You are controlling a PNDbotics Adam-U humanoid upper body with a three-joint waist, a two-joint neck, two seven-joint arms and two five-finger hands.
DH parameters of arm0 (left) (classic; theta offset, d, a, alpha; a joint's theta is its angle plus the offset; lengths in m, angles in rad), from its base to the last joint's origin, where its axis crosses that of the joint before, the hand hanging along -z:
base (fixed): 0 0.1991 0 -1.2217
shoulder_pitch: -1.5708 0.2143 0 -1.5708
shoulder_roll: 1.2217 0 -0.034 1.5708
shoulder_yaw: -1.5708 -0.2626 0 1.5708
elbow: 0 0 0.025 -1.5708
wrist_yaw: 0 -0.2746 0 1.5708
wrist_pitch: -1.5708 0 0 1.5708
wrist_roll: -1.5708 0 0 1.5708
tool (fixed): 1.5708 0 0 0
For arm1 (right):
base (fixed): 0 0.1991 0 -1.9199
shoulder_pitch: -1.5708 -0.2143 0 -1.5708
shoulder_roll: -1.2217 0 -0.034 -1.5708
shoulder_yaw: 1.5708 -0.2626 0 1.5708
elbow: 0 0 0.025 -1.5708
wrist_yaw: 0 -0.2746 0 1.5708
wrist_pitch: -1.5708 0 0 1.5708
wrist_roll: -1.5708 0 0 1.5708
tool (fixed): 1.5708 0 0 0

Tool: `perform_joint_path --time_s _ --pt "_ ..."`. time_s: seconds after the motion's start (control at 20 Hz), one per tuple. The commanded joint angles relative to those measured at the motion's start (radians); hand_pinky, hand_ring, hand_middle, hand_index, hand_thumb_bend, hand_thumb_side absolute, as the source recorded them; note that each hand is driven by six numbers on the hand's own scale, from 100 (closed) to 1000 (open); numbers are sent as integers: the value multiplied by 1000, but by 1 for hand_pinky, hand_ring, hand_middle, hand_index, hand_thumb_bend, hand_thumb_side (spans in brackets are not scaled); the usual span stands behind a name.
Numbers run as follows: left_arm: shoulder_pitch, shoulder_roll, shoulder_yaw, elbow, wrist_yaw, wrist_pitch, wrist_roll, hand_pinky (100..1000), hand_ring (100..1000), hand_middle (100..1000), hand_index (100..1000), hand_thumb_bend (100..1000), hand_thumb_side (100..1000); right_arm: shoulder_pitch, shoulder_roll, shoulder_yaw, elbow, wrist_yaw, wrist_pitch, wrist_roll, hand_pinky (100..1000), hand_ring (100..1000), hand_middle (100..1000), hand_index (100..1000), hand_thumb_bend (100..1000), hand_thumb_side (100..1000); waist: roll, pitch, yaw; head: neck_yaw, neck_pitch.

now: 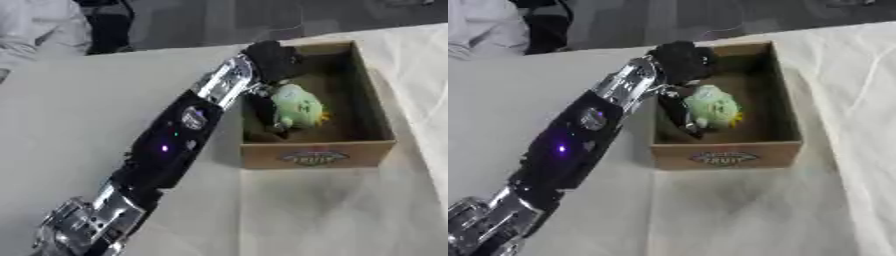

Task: Pick up objects on the table and place them in the box.

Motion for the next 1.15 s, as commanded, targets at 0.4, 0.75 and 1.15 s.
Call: perform_joint_path --time_s 0.4,0.75,1.15 --pt "-10 27 8 -67 35 16 -19 861 985 924 989 940 874 -7 -11 -6 -14 -5 4 -5 812 877 711 783 100 1000 -16 -28 3 3 -12" --pt "-1 48 20 -181 113 62 18 816 933 875 955 835 912 1 -14 -8 -14 -3 6 -9 812 876 712 782 100 1000 -22 -38 15 -6 -7" --pt "44 101 35 -409 191 108 9 744 848 803 926 709 969 10 -20 -14 -14 -1 7 -14 811 874 712 783 100 1000 -33 -52 48 -36 10"
